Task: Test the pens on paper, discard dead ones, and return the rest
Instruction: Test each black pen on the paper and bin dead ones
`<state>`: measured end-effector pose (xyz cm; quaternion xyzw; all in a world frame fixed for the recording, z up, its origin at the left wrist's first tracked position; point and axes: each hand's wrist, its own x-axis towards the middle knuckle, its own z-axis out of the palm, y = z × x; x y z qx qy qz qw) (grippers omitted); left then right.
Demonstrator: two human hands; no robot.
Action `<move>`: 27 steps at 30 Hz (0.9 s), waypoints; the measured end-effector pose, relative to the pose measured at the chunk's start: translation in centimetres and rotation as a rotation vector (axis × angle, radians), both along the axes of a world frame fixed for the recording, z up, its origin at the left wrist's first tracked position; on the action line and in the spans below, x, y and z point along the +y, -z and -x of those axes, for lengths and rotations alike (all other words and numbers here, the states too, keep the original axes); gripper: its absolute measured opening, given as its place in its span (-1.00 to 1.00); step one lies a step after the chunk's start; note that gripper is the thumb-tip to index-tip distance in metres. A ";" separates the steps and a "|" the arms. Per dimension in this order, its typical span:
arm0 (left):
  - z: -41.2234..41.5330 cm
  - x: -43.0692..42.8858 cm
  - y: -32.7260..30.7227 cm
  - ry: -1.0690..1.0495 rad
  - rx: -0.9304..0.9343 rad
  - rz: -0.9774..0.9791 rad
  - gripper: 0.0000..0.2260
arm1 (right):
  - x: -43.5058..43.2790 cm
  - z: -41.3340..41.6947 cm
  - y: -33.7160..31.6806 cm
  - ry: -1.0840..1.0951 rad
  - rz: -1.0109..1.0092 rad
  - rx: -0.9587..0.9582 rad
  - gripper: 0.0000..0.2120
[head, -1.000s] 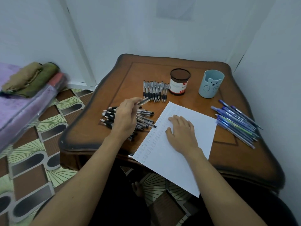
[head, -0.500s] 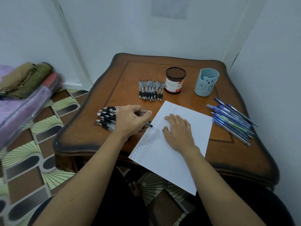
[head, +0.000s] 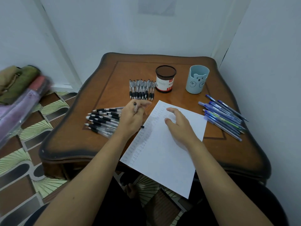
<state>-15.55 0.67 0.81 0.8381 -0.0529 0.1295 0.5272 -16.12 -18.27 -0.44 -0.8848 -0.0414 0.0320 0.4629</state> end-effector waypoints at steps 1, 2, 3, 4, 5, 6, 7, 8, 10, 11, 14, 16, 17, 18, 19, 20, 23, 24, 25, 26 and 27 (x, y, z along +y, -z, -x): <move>-0.2 -0.6 0.0 -0.001 0.006 0.031 -0.74 | -0.7 -0.2 -0.1 0.007 0.038 -0.013 -0.59; -0.4 -1.2 0.1 0.008 0.003 0.049 -0.73 | -1.4 -0.4 -0.2 0.017 0.089 -0.023 -0.59; -0.7 -1.8 0.3 0.023 -0.002 0.066 -0.71 | -2.3 -0.6 -0.1 0.028 0.141 -0.034 -0.59; -1.0 -2.4 0.4 0.039 -0.002 0.081 -0.67 | -3.2 -0.8 0.1 0.041 0.191 -0.054 -0.60; -1.3 -3.0 0.6 0.055 0.001 0.089 -0.64 | -4.1 -0.9 0.5 0.055 0.242 -0.080 -0.60; -1.8 -3.4 0.8 0.068 0.009 0.091 -0.62 | -5.0 -1.0 0.8 0.064 0.295 -0.108 -0.60; -2.4 -3.9 1.0 0.081 0.019 0.101 -0.60 | -5.8 -1.0 1.2 0.064 0.345 -0.131 -0.61; -2.9 -4.4 1.1 0.091 0.034 0.129 -0.58 | -6.5 -1.0 1.5 0.054 0.390 -0.142 -0.60; -3.9 -5.2 1.3 0.101 0.073 0.212 -0.59 | -7.6 -0.9 1.9 0.012 0.467 -0.139 -0.59; -4.4 -5.6 1.5 0.101 0.090 0.234 -0.63 | -8.0 -0.8 2.0 -0.013 0.496 -0.135 -0.58; -5.6 -6.5 2.2 0.080 0.120 0.196 -0.81 | -8.6 -0.5 2.5 -0.075 0.535 -0.164 -0.57; -6.2 -6.8 2.6 0.050 0.121 0.193 -0.89 | -8.7 -0.4 2.8 -0.098 0.549 -0.193 -0.56; -6.4 -6.9 2.8 0.033 0.121 0.198 -0.91 | -8.8 -0.4 2.9 -0.105 0.549 -0.193 -0.56; -6.5 -7.0 2.9 0.017 0.118 0.196 -0.92 | -8.8 -0.4 3.0 -0.110 0.546 -0.185 -0.56; -6.6 -7.1 3.1 0.005 0.105 0.191 -0.93 | -8.8 -0.4 3.0 -0.115 0.544 -0.177 -0.55; -6.6 -7.2 3.2 -0.012 0.088 0.186 -0.91 | -8.8 -0.4 3.1 -0.118 0.546 -0.173 -0.53; -6.6 -7.4 3.5 -0.124 0.073 0.202 -0.83 | -8.8 -0.5 3.3 -0.116 0.559 -0.172 -0.51; -6.6 -7.4 3.6 -0.165 0.072 0.198 -0.82 | -8.7 -0.4 3.5 -0.113 0.564 -0.175 -0.53; -6.7 -7.3 3.6 -0.192 0.070 0.186 -0.81 | -8.7 -0.4 3.6 -0.110 0.567 -0.178 -0.53; -6.8 -7.2 3.7 -0.204 0.066 0.165 -0.81 | -8.7 -0.4 3.6 -0.108 0.566 -0.180 -0.54; -6.9 -7.1 3.8 -0.207 0.062 0.137 -0.83 | -8.7 -0.3 3.6 -0.105 0.564 -0.185 -0.54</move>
